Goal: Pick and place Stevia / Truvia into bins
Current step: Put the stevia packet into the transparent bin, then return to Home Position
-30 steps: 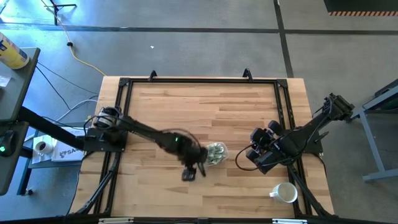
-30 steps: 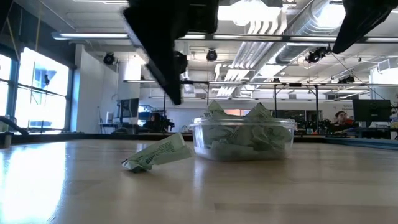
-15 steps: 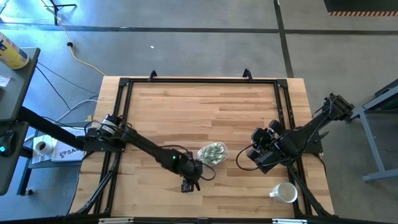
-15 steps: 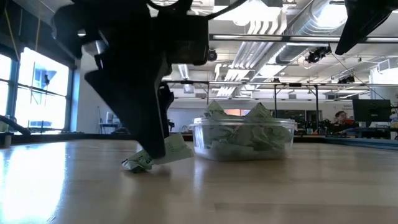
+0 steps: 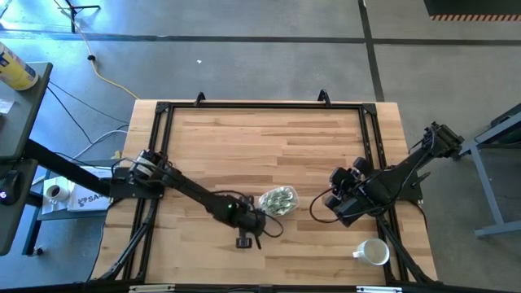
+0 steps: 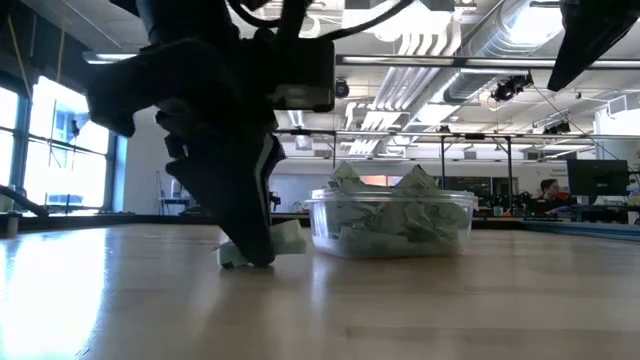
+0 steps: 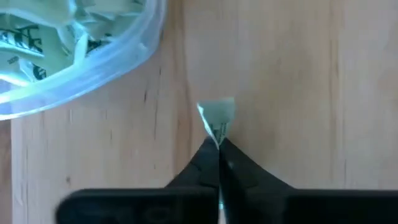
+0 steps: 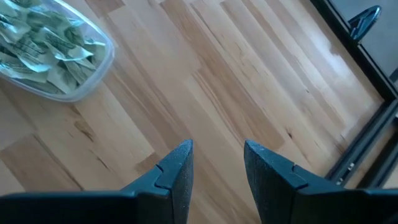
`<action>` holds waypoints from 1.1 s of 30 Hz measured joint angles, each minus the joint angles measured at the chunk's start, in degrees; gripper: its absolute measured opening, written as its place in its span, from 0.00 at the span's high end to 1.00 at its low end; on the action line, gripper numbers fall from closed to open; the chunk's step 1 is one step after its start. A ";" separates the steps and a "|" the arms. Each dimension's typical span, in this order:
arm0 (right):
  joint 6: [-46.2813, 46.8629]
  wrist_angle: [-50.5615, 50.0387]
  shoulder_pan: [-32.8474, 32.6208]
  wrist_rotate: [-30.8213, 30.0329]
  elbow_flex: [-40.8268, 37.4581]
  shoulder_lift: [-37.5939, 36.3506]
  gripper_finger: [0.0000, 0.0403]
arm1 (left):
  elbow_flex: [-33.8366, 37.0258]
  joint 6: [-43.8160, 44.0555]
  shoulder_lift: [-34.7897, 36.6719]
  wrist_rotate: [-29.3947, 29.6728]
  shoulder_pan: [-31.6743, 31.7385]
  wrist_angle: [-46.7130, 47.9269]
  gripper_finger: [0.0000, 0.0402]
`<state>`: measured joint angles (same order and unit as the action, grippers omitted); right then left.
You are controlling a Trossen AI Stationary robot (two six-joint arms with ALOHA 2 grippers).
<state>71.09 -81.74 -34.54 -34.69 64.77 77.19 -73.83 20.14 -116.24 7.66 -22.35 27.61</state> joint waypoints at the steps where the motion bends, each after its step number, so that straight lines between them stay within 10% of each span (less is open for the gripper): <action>1: 0.02 -0.42 0.00 0.04 0.00 0.00 0.67 | -0.54 -0.15 0.28 -0.67 0.60 1.21 0.94; 11: 2.39 -5.30 -0.17 3.10 0.00 0.00 0.67 | -11.43 -12.95 6.03 8.06 9.67 22.57 0.93; 24: 5.98 -5.26 -0.22 3.65 0.00 0.00 0.67 | -15.21 -14.08 1.86 -13.85 16.66 -0.78 0.92; 33: 6.03 -4.97 -0.22 3.47 0.00 0.00 0.67 | -15.42 -9.01 0.47 -8.33 15.68 -0.12 0.62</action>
<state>77.12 -86.72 -34.76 -31.22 64.77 77.19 -89.25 11.12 -115.77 -0.67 -6.67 27.49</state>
